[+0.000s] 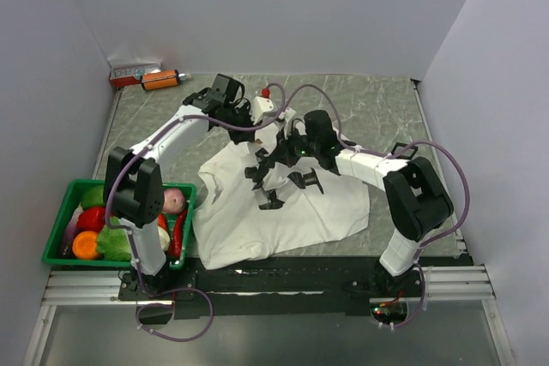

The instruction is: Remove the brooch from the garment

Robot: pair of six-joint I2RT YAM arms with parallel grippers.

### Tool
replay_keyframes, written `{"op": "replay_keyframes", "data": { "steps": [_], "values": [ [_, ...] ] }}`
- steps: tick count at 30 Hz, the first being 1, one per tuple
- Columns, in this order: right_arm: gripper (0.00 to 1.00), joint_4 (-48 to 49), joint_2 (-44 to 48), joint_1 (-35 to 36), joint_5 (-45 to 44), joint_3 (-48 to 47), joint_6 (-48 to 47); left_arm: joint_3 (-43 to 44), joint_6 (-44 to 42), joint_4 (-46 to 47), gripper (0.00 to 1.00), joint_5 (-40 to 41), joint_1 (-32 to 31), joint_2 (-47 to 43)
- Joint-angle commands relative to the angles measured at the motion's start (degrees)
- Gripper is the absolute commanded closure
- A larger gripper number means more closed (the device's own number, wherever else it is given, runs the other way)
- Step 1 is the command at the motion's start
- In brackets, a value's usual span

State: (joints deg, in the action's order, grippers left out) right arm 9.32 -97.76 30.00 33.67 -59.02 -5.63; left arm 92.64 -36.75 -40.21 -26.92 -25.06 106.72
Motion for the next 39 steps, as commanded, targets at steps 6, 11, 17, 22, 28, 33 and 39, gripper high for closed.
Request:
{"op": "replay_keyframes", "data": {
  "steps": [6, 11, 17, 22, 28, 33, 39],
  "values": [
    [1.00, 7.1, 0.4, -5.1, 12.8, -4.3, 17.4, -22.7, 2.7, 25.6, 0.99, 9.1, -0.3, -15.7],
    [1.00, 6.2, 0.5, -5.7, 12.1, -4.1, 16.7, -25.7, 1.0, 28.8, 0.99, 13.0, -1.7, -16.9],
    [1.00, 0.3, 0.5, -6.0, 6.3, -4.4, 10.6, -9.6, -3.9, 10.3, 0.99, 11.5, -1.7, -8.1],
    [1.00, -1.4, 0.8, -6.8, 1.8, -4.3, 6.5, -2.0, -8.9, -5.8, 0.99, 11.2, -1.7, -2.4],
    [0.99, -2.2, -0.8, -7.0, 0.9, -5.7, 4.3, -0.4, -16.4, -16.3, 0.99, 7.9, -1.7, -1.2],
    [0.97, -3.6, -2.0, -7.0, 1.6, -7.4, 2.4, 1.7, -19.4, -22.2, 0.99, 3.7, -1.8, 0.3],
    [0.76, -4.5, -1.5, -7.0, 4.9, -7.1, 1.6, 3.3, -19.1, -26.2, 0.99, 3.0, -2.1, 1.8]
  ]
}}
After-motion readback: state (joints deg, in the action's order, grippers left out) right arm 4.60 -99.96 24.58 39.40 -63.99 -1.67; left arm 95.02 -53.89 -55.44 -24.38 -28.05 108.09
